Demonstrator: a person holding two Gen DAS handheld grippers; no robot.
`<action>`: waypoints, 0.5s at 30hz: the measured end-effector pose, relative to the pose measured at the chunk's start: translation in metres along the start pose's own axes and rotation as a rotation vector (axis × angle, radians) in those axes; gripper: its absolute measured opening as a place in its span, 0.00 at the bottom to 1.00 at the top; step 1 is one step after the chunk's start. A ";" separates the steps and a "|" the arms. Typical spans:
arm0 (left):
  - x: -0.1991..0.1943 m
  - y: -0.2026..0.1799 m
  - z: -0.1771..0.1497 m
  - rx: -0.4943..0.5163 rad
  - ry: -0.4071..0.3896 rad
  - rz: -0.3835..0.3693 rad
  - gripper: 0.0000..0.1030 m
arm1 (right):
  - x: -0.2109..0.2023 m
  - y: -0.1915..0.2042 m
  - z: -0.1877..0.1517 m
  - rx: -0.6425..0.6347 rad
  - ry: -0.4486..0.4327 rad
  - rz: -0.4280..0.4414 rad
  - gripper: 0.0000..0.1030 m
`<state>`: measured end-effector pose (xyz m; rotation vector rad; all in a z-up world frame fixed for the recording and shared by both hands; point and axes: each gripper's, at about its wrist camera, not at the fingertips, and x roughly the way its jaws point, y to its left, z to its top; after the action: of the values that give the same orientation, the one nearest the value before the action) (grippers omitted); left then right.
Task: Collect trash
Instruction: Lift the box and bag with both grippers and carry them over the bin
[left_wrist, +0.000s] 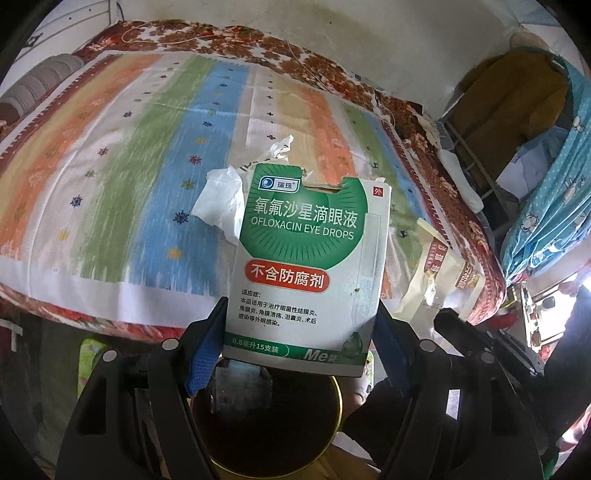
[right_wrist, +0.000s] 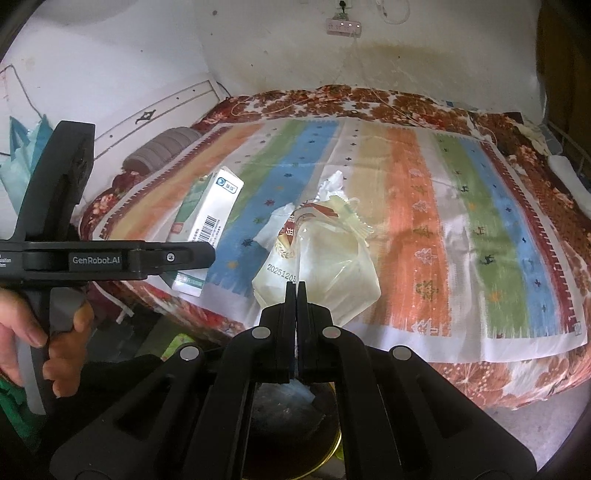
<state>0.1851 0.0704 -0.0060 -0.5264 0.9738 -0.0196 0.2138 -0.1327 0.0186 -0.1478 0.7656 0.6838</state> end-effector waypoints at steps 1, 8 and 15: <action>-0.003 0.000 -0.004 -0.008 -0.001 -0.011 0.70 | -0.002 0.001 -0.001 0.000 -0.001 0.002 0.00; -0.021 -0.003 -0.027 -0.018 -0.023 -0.023 0.70 | -0.013 0.012 -0.015 -0.016 -0.008 0.012 0.00; -0.030 0.000 -0.046 -0.039 -0.025 -0.029 0.70 | -0.016 0.021 -0.030 -0.012 0.016 0.033 0.00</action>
<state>0.1310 0.0589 -0.0030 -0.5751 0.9440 -0.0197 0.1748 -0.1358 0.0099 -0.1522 0.7807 0.7199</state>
